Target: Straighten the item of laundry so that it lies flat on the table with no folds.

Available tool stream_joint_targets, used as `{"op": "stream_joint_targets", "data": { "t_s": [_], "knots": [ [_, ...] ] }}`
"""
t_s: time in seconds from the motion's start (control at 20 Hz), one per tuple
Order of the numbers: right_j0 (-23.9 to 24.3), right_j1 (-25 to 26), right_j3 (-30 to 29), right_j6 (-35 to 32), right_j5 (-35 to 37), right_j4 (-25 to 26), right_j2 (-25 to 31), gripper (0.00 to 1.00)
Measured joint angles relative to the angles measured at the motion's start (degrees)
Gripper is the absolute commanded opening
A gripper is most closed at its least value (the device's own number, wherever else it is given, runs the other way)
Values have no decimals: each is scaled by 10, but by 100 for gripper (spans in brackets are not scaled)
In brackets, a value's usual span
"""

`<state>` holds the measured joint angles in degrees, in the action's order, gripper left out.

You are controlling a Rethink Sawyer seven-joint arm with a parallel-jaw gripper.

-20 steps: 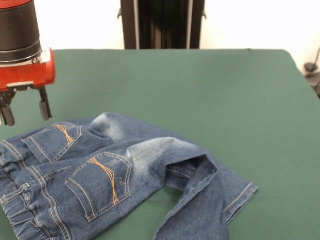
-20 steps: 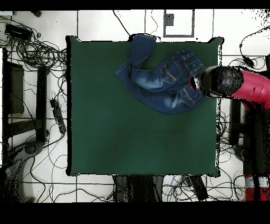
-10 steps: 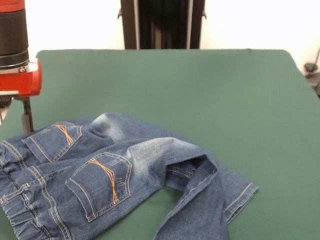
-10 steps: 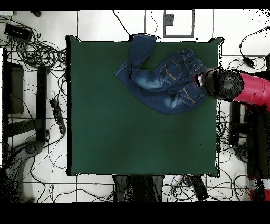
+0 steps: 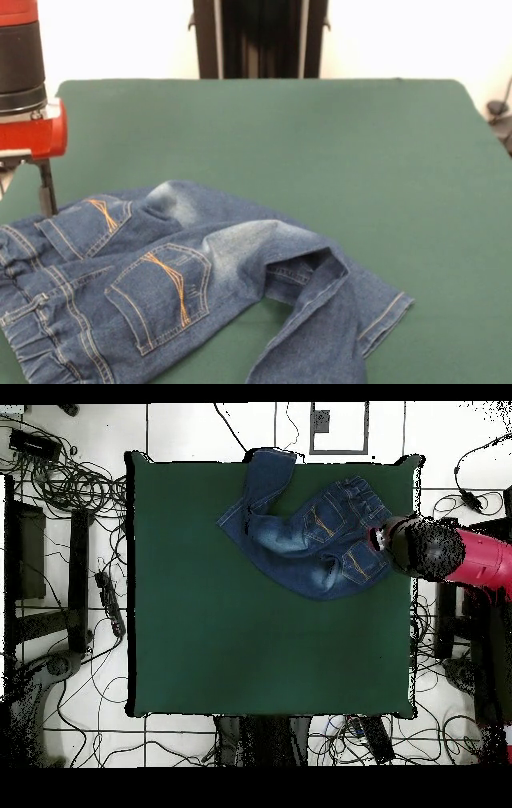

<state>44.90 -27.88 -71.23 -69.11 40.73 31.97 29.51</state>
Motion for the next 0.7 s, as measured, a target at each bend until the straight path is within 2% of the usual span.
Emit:
{"op": "stream_joint_targets", "data": {
  "t_s": [0.7],
  "knots": [
    [20, 13, -13, 2, 0, 22, 25, 100]
  ]
}}
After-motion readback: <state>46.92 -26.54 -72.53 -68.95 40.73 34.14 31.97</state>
